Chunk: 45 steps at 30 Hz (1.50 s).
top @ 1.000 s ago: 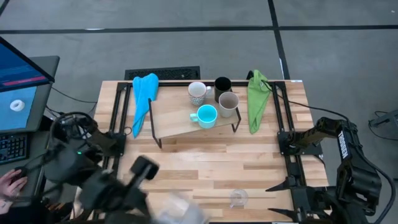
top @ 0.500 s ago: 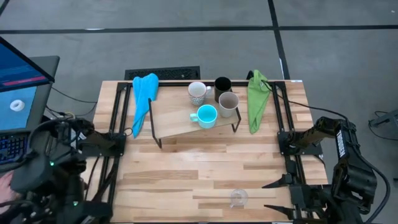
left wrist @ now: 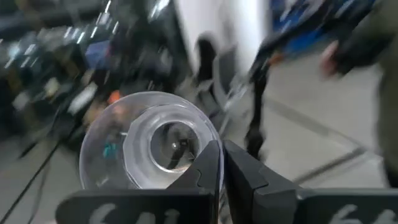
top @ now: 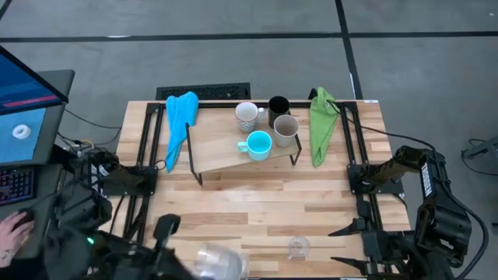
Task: Stack small to large cups/mugs on shelf
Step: Put the top transparent mug on the shelf
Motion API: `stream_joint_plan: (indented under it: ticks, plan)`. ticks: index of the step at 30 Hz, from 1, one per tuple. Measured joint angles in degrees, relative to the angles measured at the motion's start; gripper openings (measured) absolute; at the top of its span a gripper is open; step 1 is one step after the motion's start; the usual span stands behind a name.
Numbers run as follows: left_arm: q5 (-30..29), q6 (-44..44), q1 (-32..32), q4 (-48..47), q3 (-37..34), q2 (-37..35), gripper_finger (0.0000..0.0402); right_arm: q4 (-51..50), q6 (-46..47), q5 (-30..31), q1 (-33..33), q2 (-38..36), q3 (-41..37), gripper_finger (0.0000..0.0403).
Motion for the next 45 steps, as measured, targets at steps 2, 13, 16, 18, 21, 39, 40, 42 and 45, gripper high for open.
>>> stream_joint_plan:
  ticks: [2, 13, 16, 18, 21, 39, 40, 42, 45]
  plan:
    - [-4.91, -3.83, 0.18, -5.24, -0.43, 0.02, 0.0000, 0.00, 0.00, -0.69, -0.56, 0.00, 0.00, 0.0254]
    - [-27.58, -3.89, 2.49, -23.95, -4.77, -0.05, 0.0000, -0.34, -1.02, -4.81, -3.57, 0.00, 0.00, 0.0254]
    - [-36.48, 0.09, 4.21, -27.46, -4.77, -0.05, 0.0000, -0.35, -1.40, -4.91, -4.23, 0.00, 0.00, 0.0254]
    - [-41.96, 5.53, 5.49, -28.63, -4.77, -0.05, 0.0000, -0.35, -1.40, -4.92, -4.66, 0.00, 0.00, 0.0254]
    - [-49.87, 16.74, 7.55, -28.57, -4.77, -0.05, 0.0000, -0.29, -1.40, -4.92, -5.14, 0.00, 0.00, 0.0254]
    - [-49.55, 30.11, 19.24, -28.11, -4.75, -0.09, 0.0000, 1.17, -0.94, -4.94, -6.48, -0.40, 0.26, 0.0254]
    - [-49.55, 28.42, 19.24, -27.39, -4.75, -0.09, 0.0000, 1.15, -0.94, -4.94, -6.50, -0.40, 0.26, 0.0254]
    - [-49.36, 22.39, 19.24, -25.89, -4.75, -0.09, 0.0000, 1.17, -0.92, -4.94, -6.50, -0.38, 0.26, 0.0254]
    - [-46.18, 8.98, 19.10, -25.00, -4.75, -0.33, 0.0000, 1.34, -0.88, -4.94, -6.48, -0.38, 0.26, 0.0254]
